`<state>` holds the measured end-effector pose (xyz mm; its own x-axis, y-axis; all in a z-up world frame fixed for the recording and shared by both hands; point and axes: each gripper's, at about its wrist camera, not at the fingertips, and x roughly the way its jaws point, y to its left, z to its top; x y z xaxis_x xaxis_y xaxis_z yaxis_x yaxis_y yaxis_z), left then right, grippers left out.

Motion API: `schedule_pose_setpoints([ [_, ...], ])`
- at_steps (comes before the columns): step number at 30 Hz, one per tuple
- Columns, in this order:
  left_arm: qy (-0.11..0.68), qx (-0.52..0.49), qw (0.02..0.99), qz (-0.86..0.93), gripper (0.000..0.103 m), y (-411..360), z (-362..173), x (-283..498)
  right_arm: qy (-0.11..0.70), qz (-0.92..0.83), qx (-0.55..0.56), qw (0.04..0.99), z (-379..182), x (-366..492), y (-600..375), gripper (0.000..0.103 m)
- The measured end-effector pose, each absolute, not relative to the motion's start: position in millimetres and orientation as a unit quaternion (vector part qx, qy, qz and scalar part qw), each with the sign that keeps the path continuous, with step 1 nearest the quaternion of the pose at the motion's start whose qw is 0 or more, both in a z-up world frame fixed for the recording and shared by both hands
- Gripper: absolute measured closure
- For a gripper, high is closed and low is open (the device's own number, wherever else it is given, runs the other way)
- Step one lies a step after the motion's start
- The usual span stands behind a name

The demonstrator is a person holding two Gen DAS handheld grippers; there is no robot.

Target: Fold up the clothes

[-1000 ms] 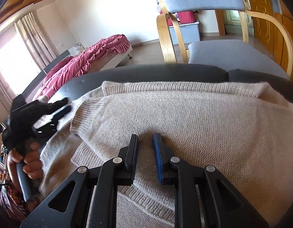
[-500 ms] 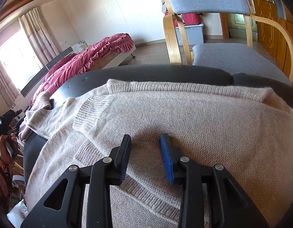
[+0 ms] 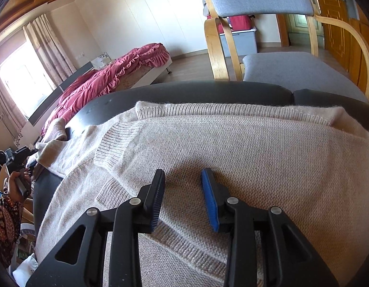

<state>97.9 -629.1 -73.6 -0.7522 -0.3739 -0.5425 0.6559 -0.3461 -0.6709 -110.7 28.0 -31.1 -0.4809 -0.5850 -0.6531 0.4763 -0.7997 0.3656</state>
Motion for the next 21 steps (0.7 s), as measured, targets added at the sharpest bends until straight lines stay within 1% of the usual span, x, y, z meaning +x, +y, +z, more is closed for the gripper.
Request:
schedule_pose_setpoints([
  [2, 0.473, 0.146, 0.316, -0.809, 0.064, -633.7, -75.1, 93.1, -0.067, -0.858, 0.405, 0.309, -31.2, -110.8, 28.0, 0.068],
  [4, 0.468, 0.149, 0.306, -0.816, 0.078, -634.0, -74.4, 89.0, -0.068, -0.858, 0.405, 0.31, -31.3, -111.0, 27.9, 0.068],
  [5, 0.462, 0.156, 0.299, -0.82, 0.091, -632.7, -73.0, 89.3, -0.068, -0.857, 0.405, 0.31, -31.3, -111.1, 27.8, 0.068],
  [6, 0.456, 0.163, 0.291, -0.825, 0.094, -633.4, -70.7, 90.2, -0.069, -0.857, 0.405, 0.31, -31.4, -111.2, 27.7, 0.068],
  [11, 0.431, 0.122, 0.245, -0.86, 0.095, -607.0, -35.4, 83.7, -0.089, -0.853, 0.406, 0.314, -32.5, -112.9, 31.6, 0.068],
  [15, 0.41, 0.092, 0.187, -0.888, 0.095, -571.1, 6.7, 70.9, -0.111, -0.848, 0.407, 0.319, -34.0, -115.0, 37.1, 0.068],
  [21, 0.362, 0.081, 0.086, -0.925, 0.095, -489.5, 68.5, 42.7, -0.146, -0.84, 0.408, 0.327, -36.1, -118.2, 45.2, 0.068],
])
